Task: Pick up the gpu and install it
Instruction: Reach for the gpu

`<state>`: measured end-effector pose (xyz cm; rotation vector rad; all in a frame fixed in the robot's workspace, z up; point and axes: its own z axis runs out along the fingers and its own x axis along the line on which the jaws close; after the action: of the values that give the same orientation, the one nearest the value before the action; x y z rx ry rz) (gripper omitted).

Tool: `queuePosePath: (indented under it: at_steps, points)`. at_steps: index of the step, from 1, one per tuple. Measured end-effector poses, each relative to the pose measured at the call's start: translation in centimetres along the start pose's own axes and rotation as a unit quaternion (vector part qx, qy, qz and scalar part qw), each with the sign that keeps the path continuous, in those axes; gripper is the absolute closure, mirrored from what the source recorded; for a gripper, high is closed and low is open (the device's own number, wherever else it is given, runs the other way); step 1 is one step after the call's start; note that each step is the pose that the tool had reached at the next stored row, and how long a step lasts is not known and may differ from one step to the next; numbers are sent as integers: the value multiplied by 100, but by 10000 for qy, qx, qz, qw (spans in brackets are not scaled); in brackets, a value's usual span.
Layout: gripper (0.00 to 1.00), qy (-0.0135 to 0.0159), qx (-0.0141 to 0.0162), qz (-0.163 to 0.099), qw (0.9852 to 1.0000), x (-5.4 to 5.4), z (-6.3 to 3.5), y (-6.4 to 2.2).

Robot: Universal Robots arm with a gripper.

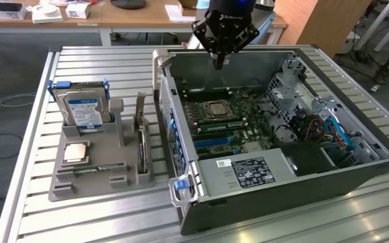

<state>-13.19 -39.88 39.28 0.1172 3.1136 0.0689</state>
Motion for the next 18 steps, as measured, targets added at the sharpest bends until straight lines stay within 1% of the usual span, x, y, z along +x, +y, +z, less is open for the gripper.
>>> queuePosePath:
  at_steps: [11,18]
  points:
    - [89,0,0,2,10000,241,9,-19]
    - [89,0,0,2,10000,413,14,-32]
